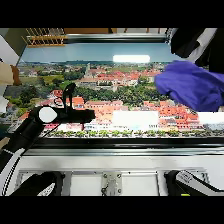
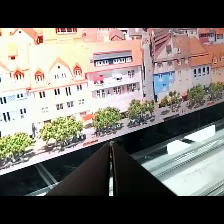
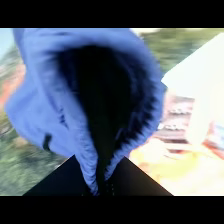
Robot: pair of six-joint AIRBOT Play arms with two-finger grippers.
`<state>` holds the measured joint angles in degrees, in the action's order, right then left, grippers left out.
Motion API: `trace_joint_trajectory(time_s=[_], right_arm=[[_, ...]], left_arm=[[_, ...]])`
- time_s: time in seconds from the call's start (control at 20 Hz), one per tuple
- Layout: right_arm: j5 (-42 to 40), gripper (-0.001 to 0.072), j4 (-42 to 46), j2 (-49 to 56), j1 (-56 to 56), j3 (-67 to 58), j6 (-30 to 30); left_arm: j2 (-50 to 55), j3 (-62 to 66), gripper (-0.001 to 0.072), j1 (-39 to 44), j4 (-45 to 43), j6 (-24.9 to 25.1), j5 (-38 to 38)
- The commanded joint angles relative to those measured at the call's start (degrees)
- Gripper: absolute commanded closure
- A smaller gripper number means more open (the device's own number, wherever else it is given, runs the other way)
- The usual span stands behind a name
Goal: Fold the clothes and pants, and hang the long-sleeved shirts on hangers.
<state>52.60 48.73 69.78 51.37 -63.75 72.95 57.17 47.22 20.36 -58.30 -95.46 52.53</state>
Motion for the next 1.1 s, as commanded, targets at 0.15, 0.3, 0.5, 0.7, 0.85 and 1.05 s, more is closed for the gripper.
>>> trace_joint_trajectory(time_s=[0.15,0.3,0.5,0.7,0.85,1.05], right_arm=[[5.3,0.0694,19.8,-2.3,8.4,10.8,14.1],[7.0,0.0694,19.7,-3.3,8.4,14.8,14.8],[9.3,0.0242,20.3,-4.2,8.5,15.5,14.8],[12.8,0.0067,29.5,-7.5,8.5,11.7,15.0],[10.6,0.0068,34.0,-12.9,8.5,7.2,14.8],[2.9,0.0068,24.8,-21.7,6.2,6.7,9.2]], left_arm=[[0.0,0.0,0.0702,0.0,0.0,0.0,-0.1],[0.0,0.0,0.0702,0.0,0.0,0.0,-0.1],[0.0,0.0,0.0702,0.0,0.0,0.0,0.0],[0.0,0.0,0.0702,0.0,0.0,0.1,0.0],[0.0,0.0,0.0702,0.0,-0.1,0.1,0.0],[0.0,0.0,0.0702,0.0,-0.1,0.1,-0.1]])
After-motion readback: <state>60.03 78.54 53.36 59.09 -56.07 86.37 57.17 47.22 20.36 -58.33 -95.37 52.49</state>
